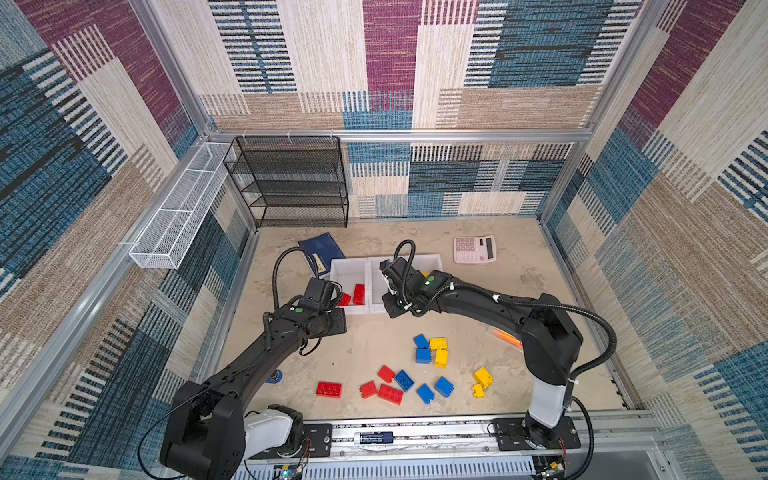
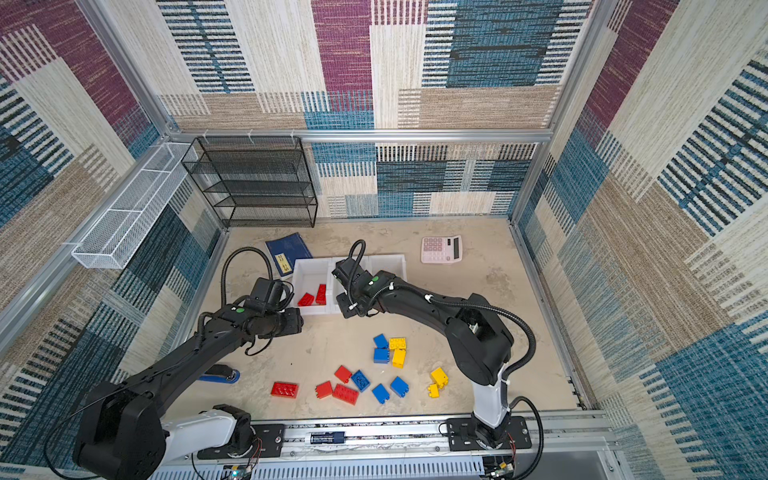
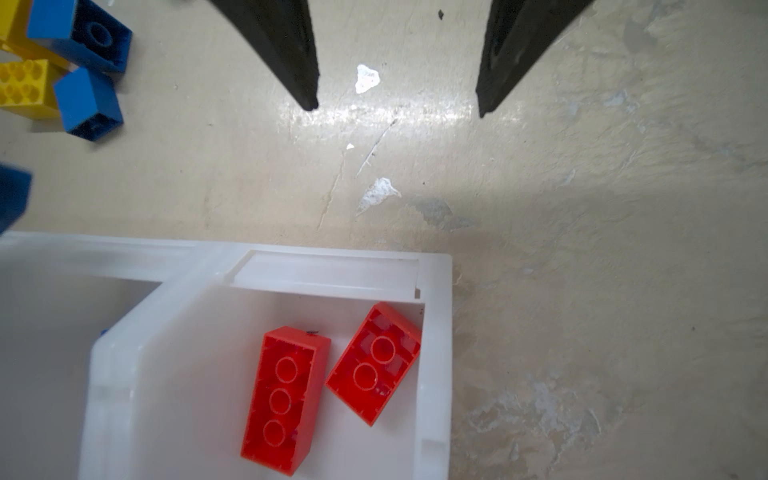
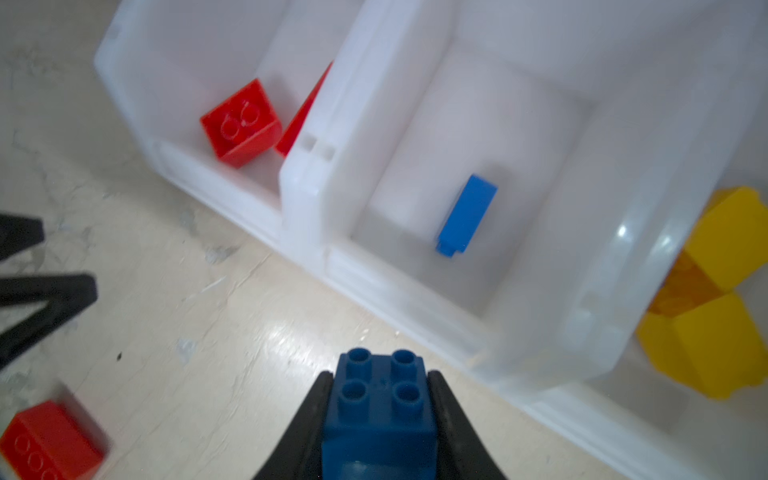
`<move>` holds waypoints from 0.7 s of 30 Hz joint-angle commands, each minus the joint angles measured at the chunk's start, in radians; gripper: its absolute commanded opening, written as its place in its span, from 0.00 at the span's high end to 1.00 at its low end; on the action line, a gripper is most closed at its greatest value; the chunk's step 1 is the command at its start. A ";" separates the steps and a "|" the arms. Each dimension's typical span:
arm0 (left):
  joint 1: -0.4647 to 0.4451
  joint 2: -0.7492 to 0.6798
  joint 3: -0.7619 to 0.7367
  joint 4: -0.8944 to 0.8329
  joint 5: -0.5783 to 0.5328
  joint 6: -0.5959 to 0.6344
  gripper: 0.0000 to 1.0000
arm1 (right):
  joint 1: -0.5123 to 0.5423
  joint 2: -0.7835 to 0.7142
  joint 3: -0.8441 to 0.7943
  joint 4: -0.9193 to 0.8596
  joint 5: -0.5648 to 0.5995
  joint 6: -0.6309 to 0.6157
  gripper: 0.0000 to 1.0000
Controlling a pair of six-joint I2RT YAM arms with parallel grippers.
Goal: Sort the legos into containers by color
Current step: 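Drop the blue brick in the middle compartment while the left gripper reaches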
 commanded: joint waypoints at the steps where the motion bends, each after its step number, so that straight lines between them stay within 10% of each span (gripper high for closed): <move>1: 0.000 -0.014 -0.021 0.009 0.025 -0.035 0.36 | -0.022 0.063 0.077 -0.017 0.034 -0.016 0.68; 9: -0.001 -0.035 -0.036 0.011 0.049 -0.036 0.36 | -0.028 0.122 0.167 -0.020 0.027 0.013 0.35; 21: -0.050 -0.063 -0.057 0.046 0.116 -0.004 0.36 | -0.042 -0.066 0.001 0.047 0.013 0.071 0.32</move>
